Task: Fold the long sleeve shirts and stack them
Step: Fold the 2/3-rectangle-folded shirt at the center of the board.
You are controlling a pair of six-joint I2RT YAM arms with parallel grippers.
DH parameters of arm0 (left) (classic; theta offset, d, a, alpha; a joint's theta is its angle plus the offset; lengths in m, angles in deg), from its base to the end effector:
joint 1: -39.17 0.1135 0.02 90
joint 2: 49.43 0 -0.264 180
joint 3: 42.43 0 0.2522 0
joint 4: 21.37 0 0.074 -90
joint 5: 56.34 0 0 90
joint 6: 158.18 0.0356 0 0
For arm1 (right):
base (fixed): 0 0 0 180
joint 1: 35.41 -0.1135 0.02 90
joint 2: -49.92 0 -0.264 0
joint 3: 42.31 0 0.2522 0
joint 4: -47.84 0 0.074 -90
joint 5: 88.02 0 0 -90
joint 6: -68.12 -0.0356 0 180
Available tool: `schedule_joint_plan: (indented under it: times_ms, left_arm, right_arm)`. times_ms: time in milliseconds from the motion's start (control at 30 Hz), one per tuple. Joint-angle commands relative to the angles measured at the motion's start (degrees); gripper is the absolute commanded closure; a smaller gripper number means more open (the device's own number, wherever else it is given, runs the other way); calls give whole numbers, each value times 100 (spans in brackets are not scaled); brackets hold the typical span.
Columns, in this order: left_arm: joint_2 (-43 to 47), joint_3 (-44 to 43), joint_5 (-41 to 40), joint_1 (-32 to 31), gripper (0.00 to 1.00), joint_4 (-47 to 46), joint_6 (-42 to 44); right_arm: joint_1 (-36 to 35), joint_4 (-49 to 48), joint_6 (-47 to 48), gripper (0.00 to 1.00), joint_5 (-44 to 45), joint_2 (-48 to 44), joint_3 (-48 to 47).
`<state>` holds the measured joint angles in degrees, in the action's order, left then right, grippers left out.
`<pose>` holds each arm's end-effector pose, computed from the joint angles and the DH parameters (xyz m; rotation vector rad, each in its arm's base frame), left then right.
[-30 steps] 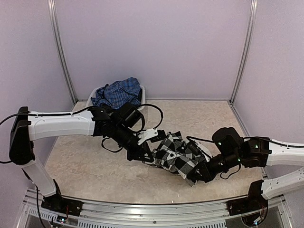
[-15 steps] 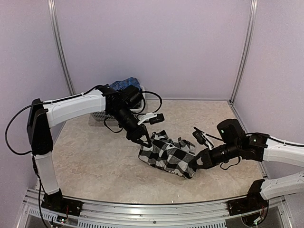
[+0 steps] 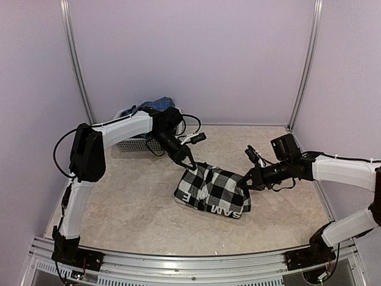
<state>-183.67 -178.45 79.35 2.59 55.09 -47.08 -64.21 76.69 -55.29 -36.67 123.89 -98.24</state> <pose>0.3722 -0.3079 0.2151 1.4621 2.3323 -1.1970 0.2140 0.1430 0.2148 -0.2493 2.5508 1.2804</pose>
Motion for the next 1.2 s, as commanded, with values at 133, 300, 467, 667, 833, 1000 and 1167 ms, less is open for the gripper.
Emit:
schedule_joint_plan:
  times_ms: [133,300,467,667,833,1000,1167]
  left_arm:
    - [-331,-48,-67,388,100,-1332,-1105]
    - [-425,46,-416,512,99,-2275,-1944]
    - [-554,116,-906,546,98,-2771,-2387]
    - [-410,710,-1751,563,90,-3364,-2767]
    - [39,1402,-2344,588,72,-4023,-3058]
    - [326,1705,-2796,599,50,-4321,-3183]
    - [734,2030,-3066,630,1,-4808,-3279]
  right_arm:
    - [677,-124,784,83,-501,1412,-861]
    - [959,-293,933,79,-463,1910,-1165]
    - [1050,-289,1063,77,-148,2320,-1482]
    - [1049,-531,1109,72,486,2496,-1721]
    - [1045,-529,1235,64,1017,2758,-2018]
    - [1052,-476,1309,61,1334,2892,-2116]
    - [1052,-237,1484,60,1864,2618,-2114]
